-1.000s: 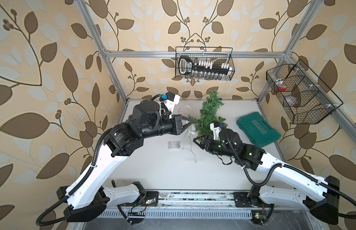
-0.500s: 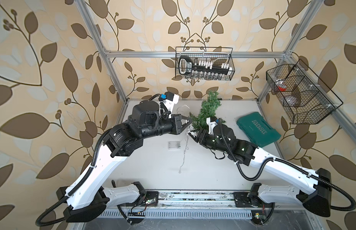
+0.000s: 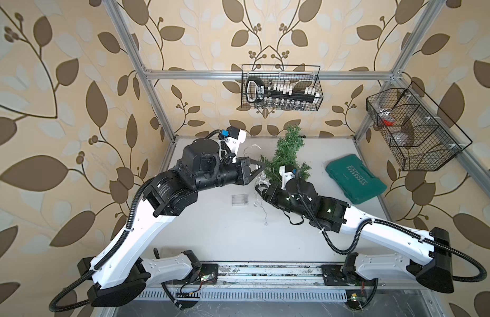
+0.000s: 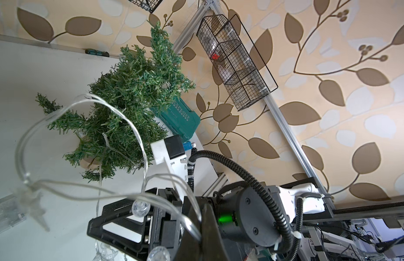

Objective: Remove string lights from the small christmas tree
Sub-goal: Remove the light string from the Christmas tree.

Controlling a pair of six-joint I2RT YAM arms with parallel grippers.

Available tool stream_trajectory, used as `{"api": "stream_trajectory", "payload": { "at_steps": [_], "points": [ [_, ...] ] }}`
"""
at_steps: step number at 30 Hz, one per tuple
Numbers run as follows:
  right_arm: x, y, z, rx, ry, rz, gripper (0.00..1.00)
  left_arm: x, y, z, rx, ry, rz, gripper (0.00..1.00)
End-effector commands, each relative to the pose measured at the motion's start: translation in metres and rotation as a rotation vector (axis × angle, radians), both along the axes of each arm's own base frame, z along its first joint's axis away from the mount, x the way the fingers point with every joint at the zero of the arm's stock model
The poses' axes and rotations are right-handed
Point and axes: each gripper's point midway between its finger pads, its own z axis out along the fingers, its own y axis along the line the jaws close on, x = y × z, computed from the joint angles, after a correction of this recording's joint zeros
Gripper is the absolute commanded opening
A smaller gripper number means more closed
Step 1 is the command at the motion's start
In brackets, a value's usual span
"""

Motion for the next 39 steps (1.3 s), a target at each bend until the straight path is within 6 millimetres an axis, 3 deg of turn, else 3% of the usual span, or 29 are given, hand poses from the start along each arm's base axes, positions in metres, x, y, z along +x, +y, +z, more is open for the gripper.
{"api": "stream_trajectory", "payload": {
  "at_steps": [1, 10, 22, 28, 39],
  "points": [
    [0.008, -0.001, 0.009, 0.041, 0.008, -0.068, 0.44, -0.005, 0.002, 0.020, -0.054, -0.047, -0.008, 0.00],
    [0.002, -0.016, 0.012, -0.006, -0.019, -0.095, 0.05, -0.005, 0.004, 0.022, -0.045, -0.071, -0.004, 0.00],
    [-0.006, -0.042, 0.021, -0.031, -0.032, -0.137, 0.00, -0.005, 0.006, 0.019, -0.034, -0.066, 0.002, 0.00],
    [-0.015, -0.088, 0.046, -0.093, -0.088, -0.210, 0.00, -0.004, -0.002, 0.021, -0.047, -0.061, -0.024, 0.00],
    [-0.045, -0.215, 0.089, -0.177, -0.171, -0.444, 0.00, 0.000, -0.042, 0.023, -0.103, -0.039, -0.123, 0.00]
  ]
}}
